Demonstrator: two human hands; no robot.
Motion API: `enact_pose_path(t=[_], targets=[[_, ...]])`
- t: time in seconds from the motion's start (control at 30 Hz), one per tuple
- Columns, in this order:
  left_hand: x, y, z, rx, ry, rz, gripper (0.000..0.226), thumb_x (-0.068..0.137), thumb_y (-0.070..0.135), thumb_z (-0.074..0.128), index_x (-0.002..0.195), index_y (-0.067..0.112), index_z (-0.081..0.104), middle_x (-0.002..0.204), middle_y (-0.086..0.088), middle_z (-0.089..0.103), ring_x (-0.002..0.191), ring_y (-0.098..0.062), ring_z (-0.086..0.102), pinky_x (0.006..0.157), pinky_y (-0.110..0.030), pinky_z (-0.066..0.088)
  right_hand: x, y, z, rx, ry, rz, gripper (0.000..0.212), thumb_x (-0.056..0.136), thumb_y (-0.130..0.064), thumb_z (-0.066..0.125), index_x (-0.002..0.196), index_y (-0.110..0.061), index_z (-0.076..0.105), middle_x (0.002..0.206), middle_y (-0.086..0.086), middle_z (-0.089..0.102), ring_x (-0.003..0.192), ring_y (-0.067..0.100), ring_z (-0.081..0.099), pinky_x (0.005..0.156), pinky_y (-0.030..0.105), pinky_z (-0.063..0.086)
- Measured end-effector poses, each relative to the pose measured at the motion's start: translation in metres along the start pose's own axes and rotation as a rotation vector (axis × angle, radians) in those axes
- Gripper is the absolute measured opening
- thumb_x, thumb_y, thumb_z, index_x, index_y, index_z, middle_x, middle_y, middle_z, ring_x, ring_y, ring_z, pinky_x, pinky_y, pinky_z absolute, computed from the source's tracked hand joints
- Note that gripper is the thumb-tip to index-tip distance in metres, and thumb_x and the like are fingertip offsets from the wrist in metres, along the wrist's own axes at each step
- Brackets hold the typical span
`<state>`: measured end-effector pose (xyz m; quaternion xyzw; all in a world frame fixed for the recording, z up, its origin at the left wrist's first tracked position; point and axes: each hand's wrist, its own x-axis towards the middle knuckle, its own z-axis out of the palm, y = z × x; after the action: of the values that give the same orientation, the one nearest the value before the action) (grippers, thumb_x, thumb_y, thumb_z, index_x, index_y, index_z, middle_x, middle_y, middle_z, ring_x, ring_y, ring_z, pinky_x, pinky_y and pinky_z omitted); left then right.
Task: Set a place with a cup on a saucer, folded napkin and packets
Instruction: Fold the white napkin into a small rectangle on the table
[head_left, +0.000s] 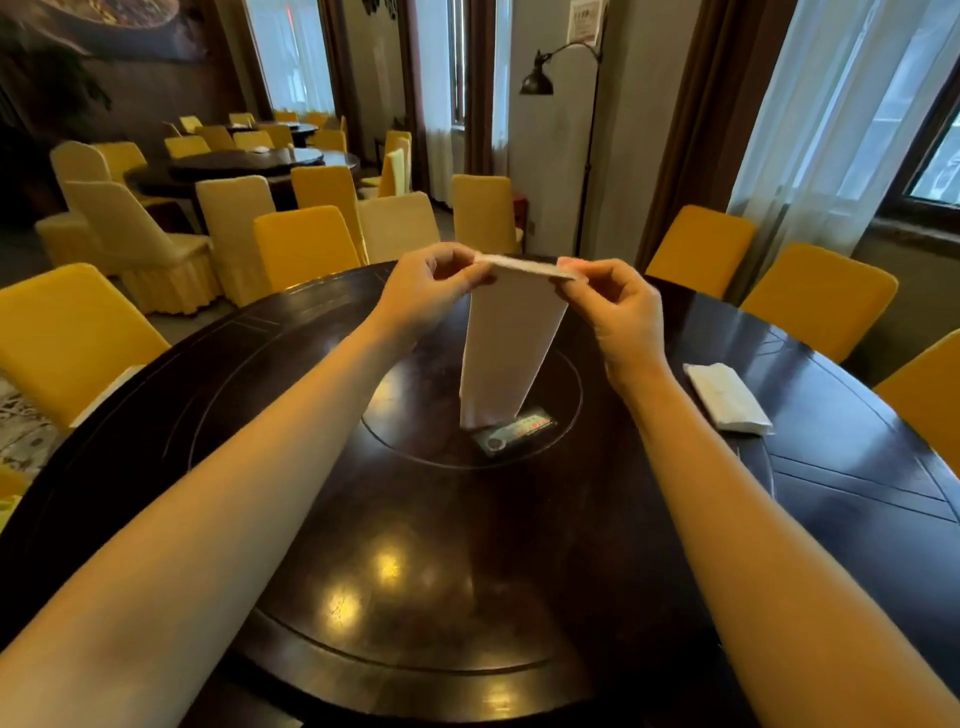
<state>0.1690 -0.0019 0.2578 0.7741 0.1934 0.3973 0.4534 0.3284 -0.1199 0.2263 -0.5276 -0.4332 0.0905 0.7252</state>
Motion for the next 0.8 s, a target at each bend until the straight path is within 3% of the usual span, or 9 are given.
enact_pose_path(t=[0.1, 0.23, 0.4, 0.57, 0.8], targets=[[-0.054, -0.038, 0.007, 0.033, -0.023, -0.043, 0.015, 0.084, 0.008, 0.065, 0.099, 0.005, 0.068, 0.097, -0.014, 0.069, 0.090, -0.016, 0.062, 0.085, -0.026, 0.049, -0.052, 0.023, -0.007, -0.026, -0.062, 0.017, 0.015, 0.084, 0.002, 0.063, 0.097, -0.004, 0.066, 0.101, 0.008, 0.068, 0.094, 0.008, 0.065, 0.086, 0.022, 0.051], [-0.159, -0.094, 0.028, 0.028, -0.095, -0.211, 0.018, 0.081, 0.005, 0.068, 0.089, 0.021, 0.069, 0.089, 0.004, 0.071, 0.082, 0.005, 0.061, 0.081, -0.013, 0.046, -0.156, 0.058, -0.025, -0.055, -0.105, 0.188, 0.018, 0.081, 0.007, 0.064, 0.097, -0.002, 0.068, 0.100, 0.007, 0.070, 0.095, 0.006, 0.066, 0.084, 0.016, 0.049], [-0.261, -0.123, 0.054, 0.015, -0.179, -0.401, 0.018, 0.081, 0.013, 0.070, 0.088, 0.030, 0.071, 0.087, 0.013, 0.073, 0.087, 0.001, 0.065, 0.078, -0.011, 0.046, -0.267, 0.082, -0.054, -0.101, -0.156, 0.432, 0.015, 0.082, 0.000, 0.065, 0.096, -0.005, 0.068, 0.097, 0.005, 0.072, 0.096, 0.013, 0.068, 0.086, 0.025, 0.054], [-0.298, -0.119, 0.077, 0.143, -0.310, -0.448, 0.018, 0.082, 0.018, 0.068, 0.098, 0.026, 0.069, 0.099, 0.011, 0.070, 0.093, 0.000, 0.063, 0.083, -0.012, 0.048, -0.316, 0.084, -0.081, -0.089, -0.164, 0.584, 0.015, 0.082, -0.003, 0.066, 0.096, -0.009, 0.068, 0.097, 0.002, 0.072, 0.097, 0.013, 0.067, 0.083, 0.022, 0.054], [-0.332, -0.116, 0.095, 0.458, -0.465, -0.385, 0.024, 0.085, 0.022, 0.063, 0.108, 0.021, 0.066, 0.111, 0.009, 0.066, 0.099, -0.002, 0.059, 0.087, -0.016, 0.048, -0.347, 0.083, -0.098, -0.189, -0.226, 0.672, 0.015, 0.084, -0.003, 0.064, 0.094, -0.014, 0.067, 0.100, -0.001, 0.070, 0.098, 0.011, 0.066, 0.081, 0.021, 0.054]])
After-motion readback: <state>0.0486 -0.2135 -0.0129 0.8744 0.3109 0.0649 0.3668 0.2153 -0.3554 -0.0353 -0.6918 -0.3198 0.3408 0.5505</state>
